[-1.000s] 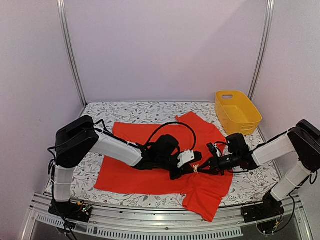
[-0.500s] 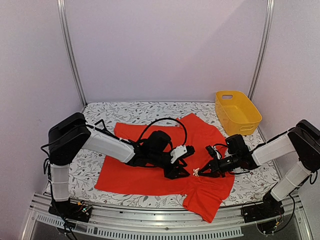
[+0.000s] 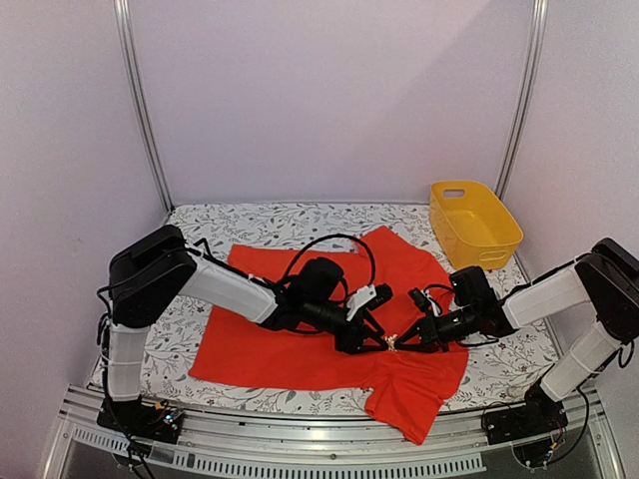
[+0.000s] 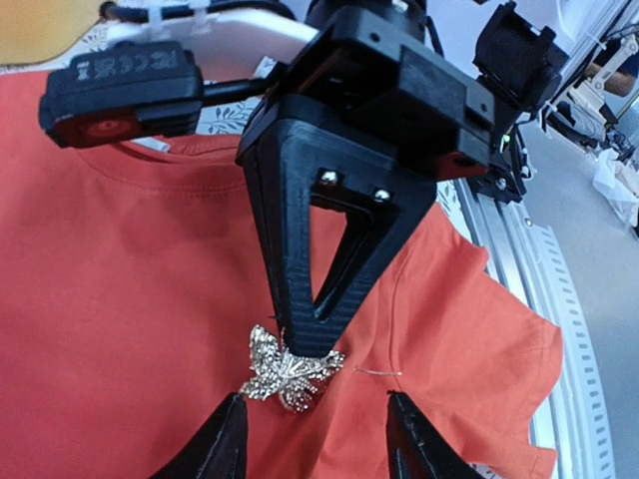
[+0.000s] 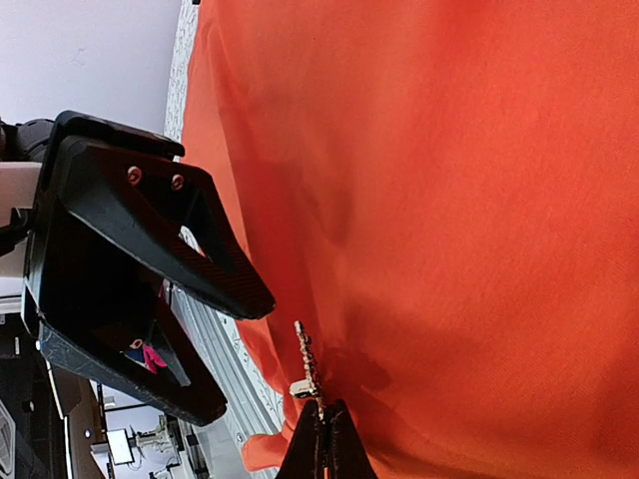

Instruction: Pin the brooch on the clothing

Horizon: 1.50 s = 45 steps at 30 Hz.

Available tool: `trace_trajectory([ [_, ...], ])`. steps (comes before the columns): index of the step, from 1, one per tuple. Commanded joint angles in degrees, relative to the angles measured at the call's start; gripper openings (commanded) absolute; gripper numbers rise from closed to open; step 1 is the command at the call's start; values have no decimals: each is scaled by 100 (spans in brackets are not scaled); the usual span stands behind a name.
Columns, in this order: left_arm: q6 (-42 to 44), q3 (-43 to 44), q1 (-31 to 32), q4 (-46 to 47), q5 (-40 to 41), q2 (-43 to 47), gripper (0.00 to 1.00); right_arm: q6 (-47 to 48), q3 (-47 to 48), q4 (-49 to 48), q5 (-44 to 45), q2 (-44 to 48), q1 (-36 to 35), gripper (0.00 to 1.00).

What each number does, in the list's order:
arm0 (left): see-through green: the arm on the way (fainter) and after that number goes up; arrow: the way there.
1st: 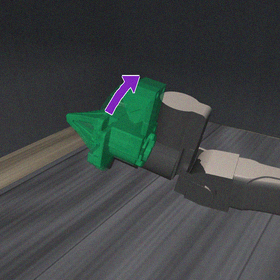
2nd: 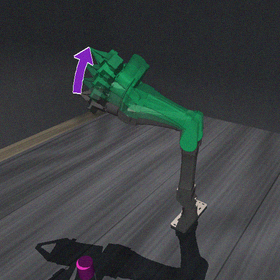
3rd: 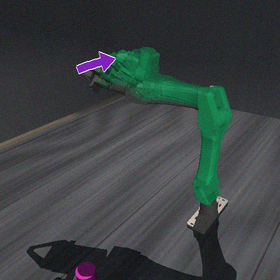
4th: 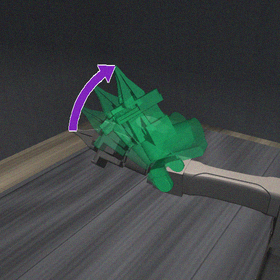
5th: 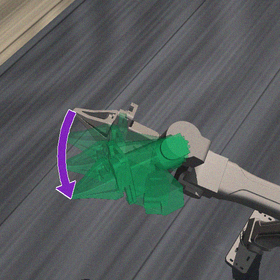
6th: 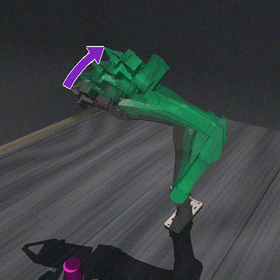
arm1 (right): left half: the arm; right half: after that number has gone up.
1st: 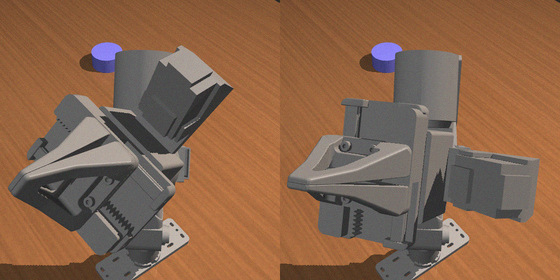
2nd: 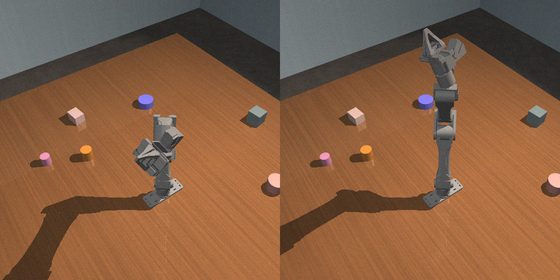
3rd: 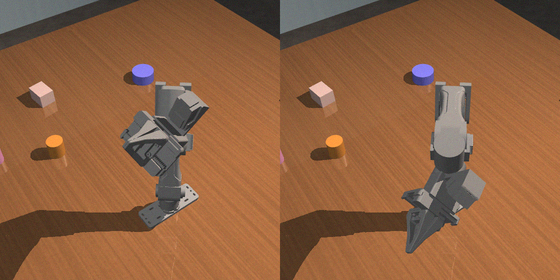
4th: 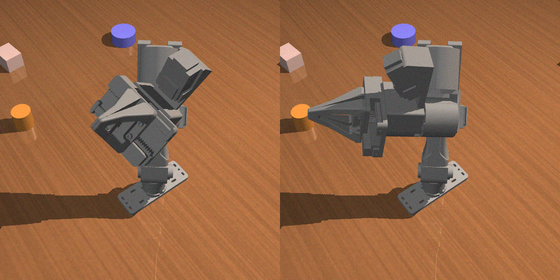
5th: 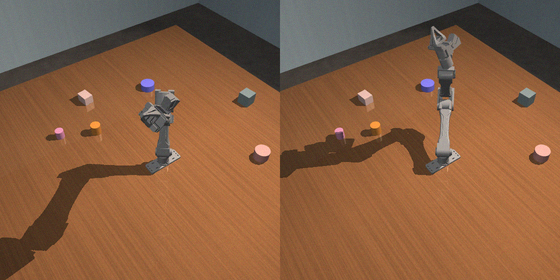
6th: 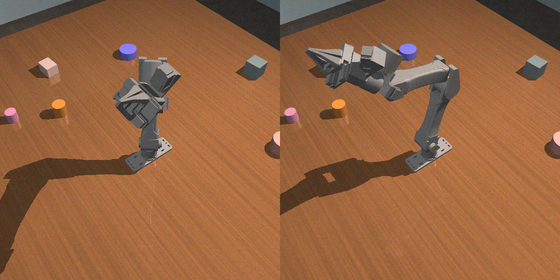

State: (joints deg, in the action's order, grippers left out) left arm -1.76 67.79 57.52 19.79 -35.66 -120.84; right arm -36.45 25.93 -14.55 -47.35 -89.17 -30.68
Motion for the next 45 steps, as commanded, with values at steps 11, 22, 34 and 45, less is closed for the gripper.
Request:
trace_trajectory([
  [11, -1795, -684, -299, 2023, -513, -88, 47, 282, 36, -22, -126, 136, 35, 0],
  [22, -1889, -728, -104, 2637, -326, -357, 53, 395, -78, -21, -283, 552, 36, 0],
  [34, -2165, -664, 85, 3034, -347, -764, 37, 449, -152, -31, -436, 631, 40, 0],
  [45, -2309, -469, 107, 2888, -346, -717, 14, 546, -112, -40, -470, 605, 35, 0],
])
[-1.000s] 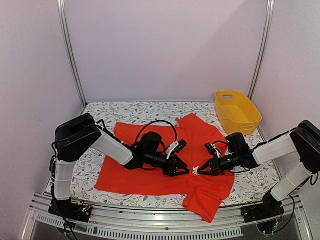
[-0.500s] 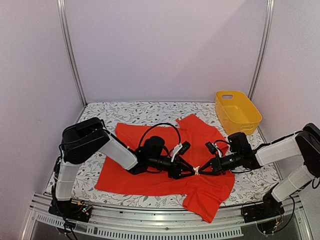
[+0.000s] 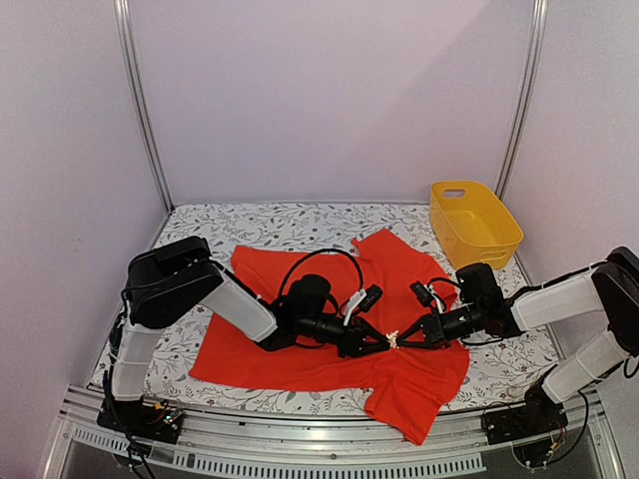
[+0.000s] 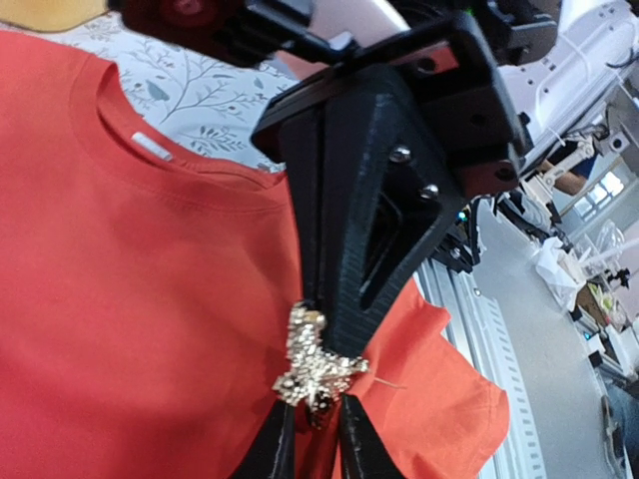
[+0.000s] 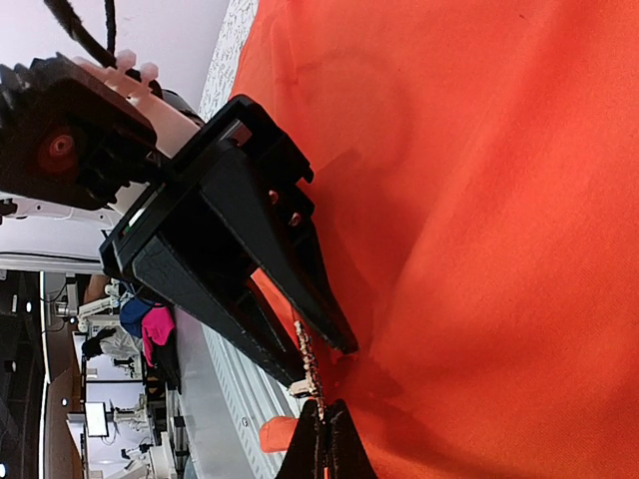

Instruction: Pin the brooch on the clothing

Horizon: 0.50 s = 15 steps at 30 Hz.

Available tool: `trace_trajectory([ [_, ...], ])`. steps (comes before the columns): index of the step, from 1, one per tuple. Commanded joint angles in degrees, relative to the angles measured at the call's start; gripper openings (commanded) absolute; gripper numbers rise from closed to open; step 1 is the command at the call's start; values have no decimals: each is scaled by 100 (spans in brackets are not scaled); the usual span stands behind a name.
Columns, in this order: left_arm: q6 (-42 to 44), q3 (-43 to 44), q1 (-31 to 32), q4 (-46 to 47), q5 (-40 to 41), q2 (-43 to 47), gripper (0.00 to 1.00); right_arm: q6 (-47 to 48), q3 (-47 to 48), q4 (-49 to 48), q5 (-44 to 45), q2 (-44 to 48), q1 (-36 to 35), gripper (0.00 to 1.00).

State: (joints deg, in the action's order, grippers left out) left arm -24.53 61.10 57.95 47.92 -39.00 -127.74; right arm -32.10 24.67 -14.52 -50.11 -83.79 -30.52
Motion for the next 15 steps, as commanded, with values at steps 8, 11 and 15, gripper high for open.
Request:
trace_trajectory([
  [8, -120, 264, 43, 63, -206, -56, 7, 242, 67, -42, -315, -119, 20, 0],
  [11, -232, 228, 40, 170, -255, -80, 0, 239, 56, -42, -292, -90, 20, 0],
  [15, -358, 286, 33, 296, -357, -127, 0, 239, 54, -37, -322, -70, 20, 0],
])
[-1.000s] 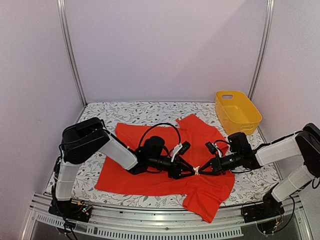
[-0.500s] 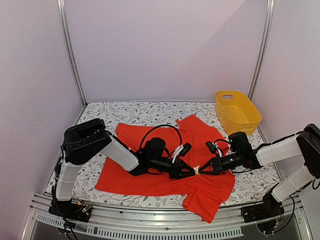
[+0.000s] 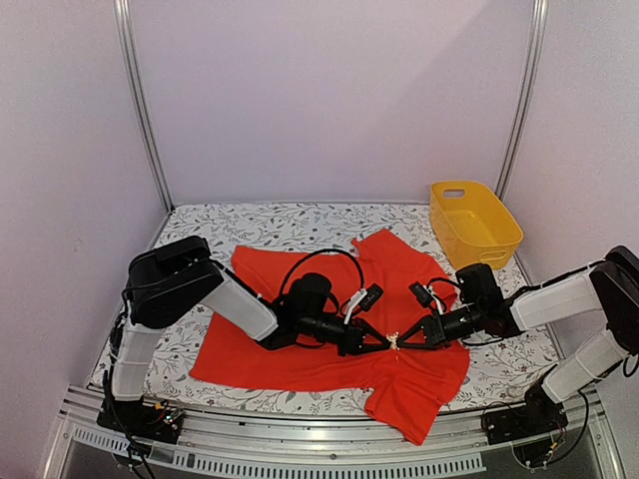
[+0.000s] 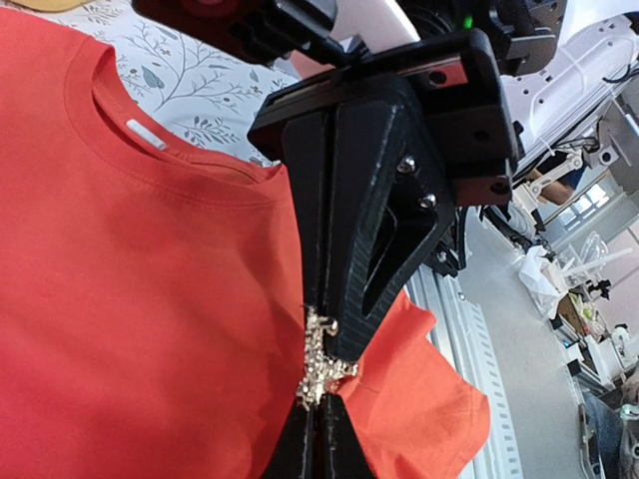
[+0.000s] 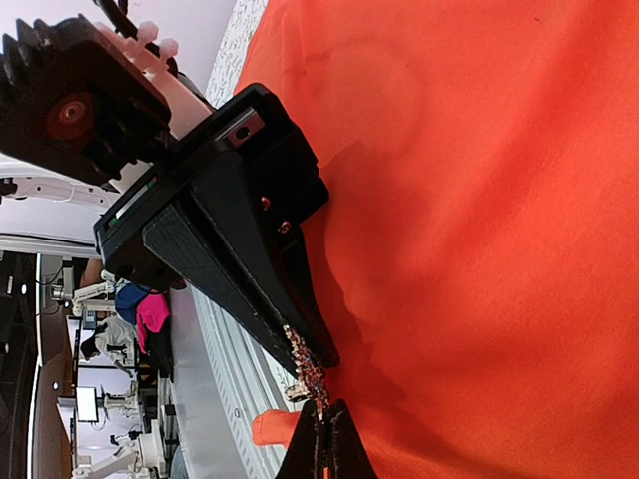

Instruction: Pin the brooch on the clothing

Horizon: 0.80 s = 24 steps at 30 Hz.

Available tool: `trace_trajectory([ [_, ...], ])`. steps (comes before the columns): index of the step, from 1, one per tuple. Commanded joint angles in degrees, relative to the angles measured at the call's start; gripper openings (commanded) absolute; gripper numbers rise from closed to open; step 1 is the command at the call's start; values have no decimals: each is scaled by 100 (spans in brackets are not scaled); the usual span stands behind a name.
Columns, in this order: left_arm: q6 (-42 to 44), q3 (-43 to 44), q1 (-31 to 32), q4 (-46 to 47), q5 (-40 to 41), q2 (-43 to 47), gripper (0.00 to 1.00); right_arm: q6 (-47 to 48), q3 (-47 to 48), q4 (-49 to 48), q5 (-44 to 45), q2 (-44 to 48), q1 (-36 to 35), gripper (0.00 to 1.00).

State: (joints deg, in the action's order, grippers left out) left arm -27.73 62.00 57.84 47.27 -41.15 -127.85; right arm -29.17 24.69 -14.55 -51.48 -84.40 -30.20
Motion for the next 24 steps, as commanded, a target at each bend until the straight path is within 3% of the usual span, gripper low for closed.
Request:
trace_trajectory([
  [1, -64, 234, 56, 372, -145, -124, 0, -54, 58, -31, -201, -22, -13, 0],
  [5, -273, 234, 52, 491, -70, -117, 0, 32, 109, 55, -248, -16, -10, 0],
  [11, -744, 341, -35, 318, -317, -273, 0, 745, 293, 1045, 510, 370, -10, 31],
  [20, -717, 240, -143, 254, -746, -148, 0, 1071, -287, 1073, 1554, 1651, -6, 38],
  [24, -812, 209, -309, 209, -1034, -85, 0, 871, -1175, 71, 1825, 2394, -64, 44],
])
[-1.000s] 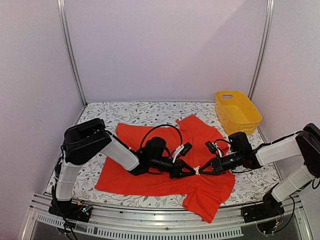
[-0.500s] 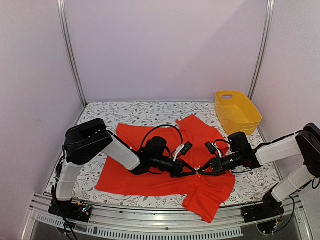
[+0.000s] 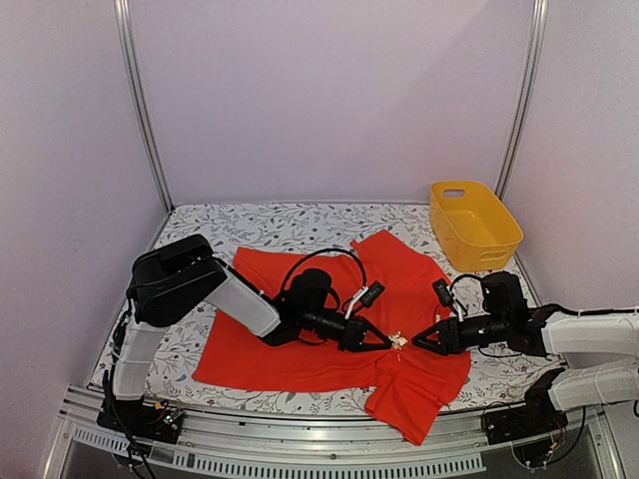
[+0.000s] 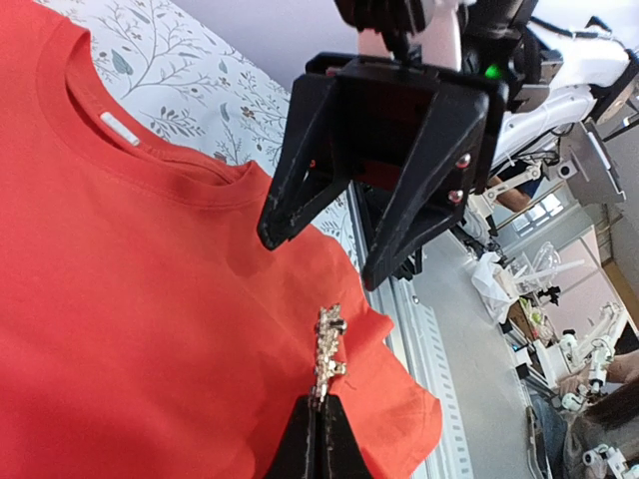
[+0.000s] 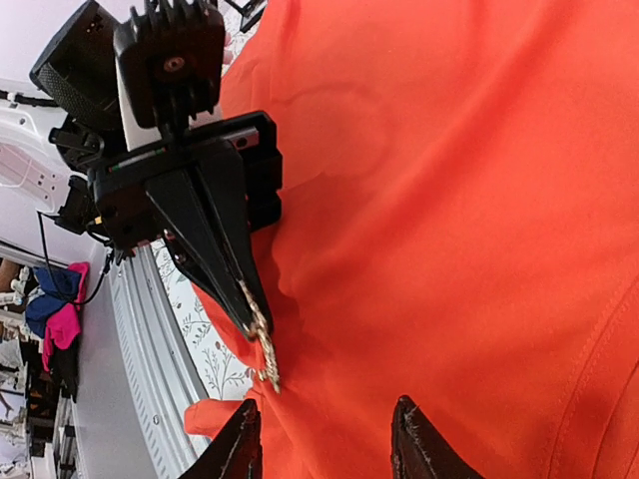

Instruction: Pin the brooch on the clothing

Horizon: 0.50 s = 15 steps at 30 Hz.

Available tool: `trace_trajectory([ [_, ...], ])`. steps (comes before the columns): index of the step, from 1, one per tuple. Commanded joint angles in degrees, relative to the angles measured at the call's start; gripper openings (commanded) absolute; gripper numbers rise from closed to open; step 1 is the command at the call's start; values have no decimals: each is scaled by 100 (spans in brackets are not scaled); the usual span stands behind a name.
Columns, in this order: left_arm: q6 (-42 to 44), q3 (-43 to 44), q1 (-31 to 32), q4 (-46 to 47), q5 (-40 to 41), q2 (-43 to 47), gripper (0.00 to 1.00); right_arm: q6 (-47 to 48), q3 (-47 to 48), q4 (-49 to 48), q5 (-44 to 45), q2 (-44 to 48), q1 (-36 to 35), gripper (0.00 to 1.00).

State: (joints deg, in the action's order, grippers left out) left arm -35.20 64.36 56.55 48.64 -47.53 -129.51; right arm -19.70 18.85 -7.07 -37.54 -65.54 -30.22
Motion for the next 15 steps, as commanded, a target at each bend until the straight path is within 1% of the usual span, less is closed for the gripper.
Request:
trace_trajectory([
  [1, -31, -28, -201, 8, -441, 110, 0, -105, -715, -803, 525, 724, -112, 44],
  [5, 84, 10, -239, -152, -526, 153, 0, -40, -1181, -1135, 1025, 1344, -447, 45],
  [7, 55, 44, -254, -140, -566, 123, 0, 49, -1205, -1175, 1025, 1464, -480, 45],
  [11, -43, 73, -305, -82, -645, 100, 0, 319, -1044, -1214, 1145, 1214, -655, 46],
  [15, -36, 86, -315, -154, -719, 133, 0, 475, -913, -1379, 1477, 641, -1273, 48],
])
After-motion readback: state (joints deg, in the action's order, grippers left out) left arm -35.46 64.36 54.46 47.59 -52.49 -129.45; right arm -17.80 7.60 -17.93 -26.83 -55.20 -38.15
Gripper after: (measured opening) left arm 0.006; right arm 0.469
